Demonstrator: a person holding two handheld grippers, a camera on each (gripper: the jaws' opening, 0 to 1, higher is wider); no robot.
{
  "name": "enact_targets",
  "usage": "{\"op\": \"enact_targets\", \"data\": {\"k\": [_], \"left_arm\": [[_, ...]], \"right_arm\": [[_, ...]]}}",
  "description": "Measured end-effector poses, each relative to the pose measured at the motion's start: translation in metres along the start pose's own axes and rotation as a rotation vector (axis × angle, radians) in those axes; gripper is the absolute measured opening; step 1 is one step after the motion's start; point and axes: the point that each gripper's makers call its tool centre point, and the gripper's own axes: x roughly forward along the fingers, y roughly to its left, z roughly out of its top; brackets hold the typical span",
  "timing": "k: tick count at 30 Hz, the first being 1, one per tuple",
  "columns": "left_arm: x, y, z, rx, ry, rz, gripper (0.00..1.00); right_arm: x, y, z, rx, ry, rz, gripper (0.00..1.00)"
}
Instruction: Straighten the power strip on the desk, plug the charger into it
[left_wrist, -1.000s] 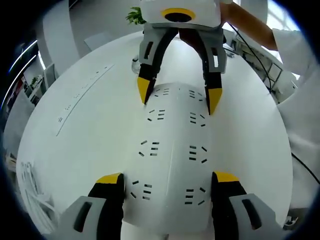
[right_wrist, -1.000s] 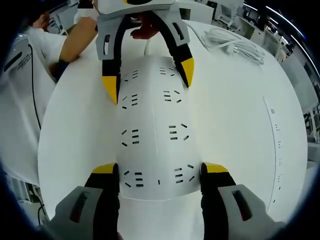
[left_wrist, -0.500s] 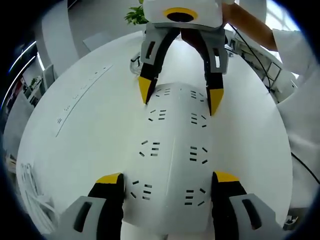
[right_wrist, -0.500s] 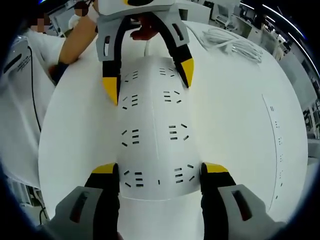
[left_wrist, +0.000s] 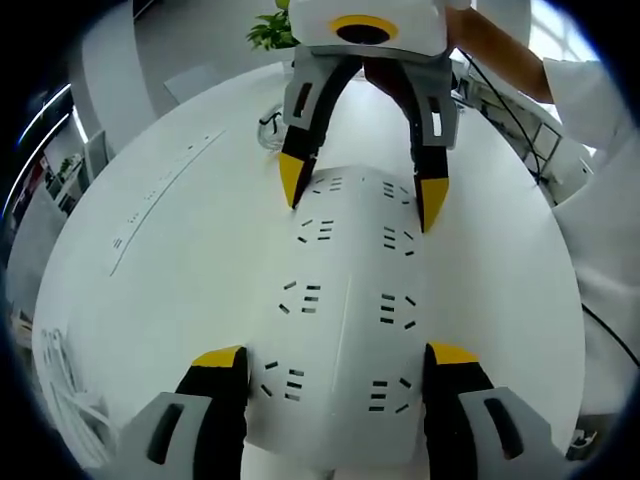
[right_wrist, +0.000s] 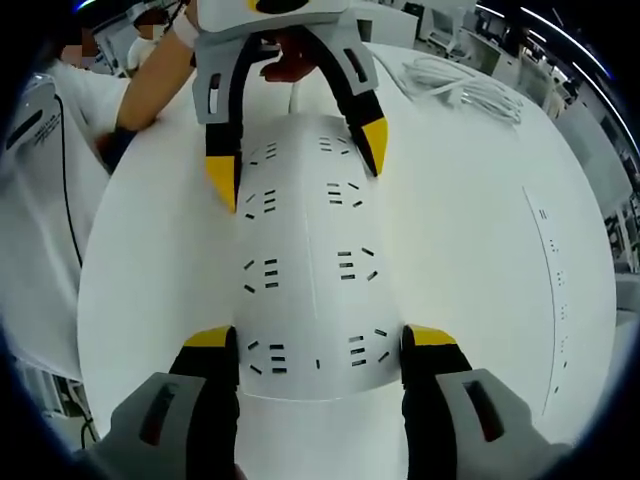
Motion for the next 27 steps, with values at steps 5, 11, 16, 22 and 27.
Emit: {"op": "enact_targets", "data": {"k": [5,11,16,22,27], "left_arm": [[0.0001,-0.0002,0.0001,0.002,-0.001,-0.001,0.72],[0.0001,-0.0010,0.0002,0.007,-0.001,-0.004,0.72],[0.0003,-0.0020,0.0004,0.012,0.000,-0.006,0.72],[0.0003,-0.0035,0.0008,0.016,0.000,-0.009,0.72],[0.0004,-0.0041,0.0006,0.018,-0.001,-0.010,0.72]], "right_arm": [[-0.0003,-0.0002,-0.0004,0.005,0.001,-0.002,0.65],[-0.0006,0.0014,-0.0002,0.011,-0.010,-0.005,0.65],[-0.0012,0.0035,-0.0007,0.020,-0.013,-0.009,0.65],[-0.0018,0.0041,-0.0014,0.027,-0.018,-0.013,0.65],[-0.0016,0.0039,-0.0017,0.029,-0.017,-0.013,0.65]]}}
